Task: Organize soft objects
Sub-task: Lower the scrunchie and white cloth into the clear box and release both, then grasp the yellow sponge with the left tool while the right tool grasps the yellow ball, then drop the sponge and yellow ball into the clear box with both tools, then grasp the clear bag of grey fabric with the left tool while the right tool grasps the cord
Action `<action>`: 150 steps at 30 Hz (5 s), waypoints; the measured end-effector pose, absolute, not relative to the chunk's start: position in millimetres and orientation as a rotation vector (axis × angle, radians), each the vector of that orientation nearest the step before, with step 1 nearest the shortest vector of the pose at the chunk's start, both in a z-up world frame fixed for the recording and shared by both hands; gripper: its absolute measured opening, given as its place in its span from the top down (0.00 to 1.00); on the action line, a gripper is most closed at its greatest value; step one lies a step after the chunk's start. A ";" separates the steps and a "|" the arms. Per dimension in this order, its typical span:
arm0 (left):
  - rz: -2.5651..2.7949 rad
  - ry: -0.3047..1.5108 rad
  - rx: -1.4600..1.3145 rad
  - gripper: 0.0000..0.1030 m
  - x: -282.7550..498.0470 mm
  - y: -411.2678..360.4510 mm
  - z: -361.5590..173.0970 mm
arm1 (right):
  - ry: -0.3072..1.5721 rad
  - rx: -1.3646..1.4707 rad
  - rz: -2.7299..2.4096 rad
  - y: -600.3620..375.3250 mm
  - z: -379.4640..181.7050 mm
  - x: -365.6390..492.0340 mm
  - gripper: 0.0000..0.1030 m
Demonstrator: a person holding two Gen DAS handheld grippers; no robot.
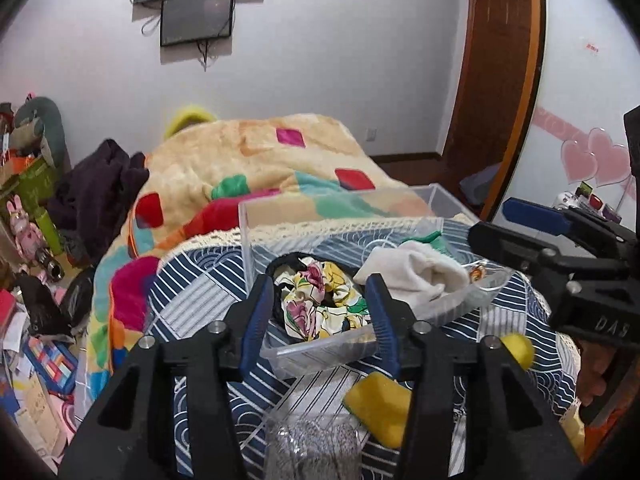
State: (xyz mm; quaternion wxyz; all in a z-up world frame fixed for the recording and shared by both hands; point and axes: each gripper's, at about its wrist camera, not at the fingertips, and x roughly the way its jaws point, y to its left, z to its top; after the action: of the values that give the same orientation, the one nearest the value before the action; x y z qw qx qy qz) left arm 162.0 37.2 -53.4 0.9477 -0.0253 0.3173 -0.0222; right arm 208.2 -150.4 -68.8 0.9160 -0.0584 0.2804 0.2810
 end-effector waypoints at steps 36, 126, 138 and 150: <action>-0.152 0.823 -0.110 0.48 141.2 -10.6 -135.0 | 0.755 -0.034 0.482 -216.2 -167.7 162.3 0.51; -0.053 0.792 -0.095 0.06 103.4 46.6 -115.2 | 0.671 -0.108 0.579 -163.0 -141.2 165.3 0.21; -0.070 0.804 -0.109 0.20 82.8 41.2 -150.7 | 0.787 -0.178 0.602 -141.7 -173.5 167.0 0.45; -0.133 0.763 -0.091 0.69 77.9 29.2 -139.7 | 0.771 -0.134 0.638 -156.7 -170.9 163.5 0.85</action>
State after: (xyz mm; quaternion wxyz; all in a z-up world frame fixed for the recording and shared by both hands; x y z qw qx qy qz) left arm 77.9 29.2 -139.7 0.9248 -0.0445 0.3721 -0.0650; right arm 163.5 -156.7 -170.9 0.8752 -0.0642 0.3695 0.3055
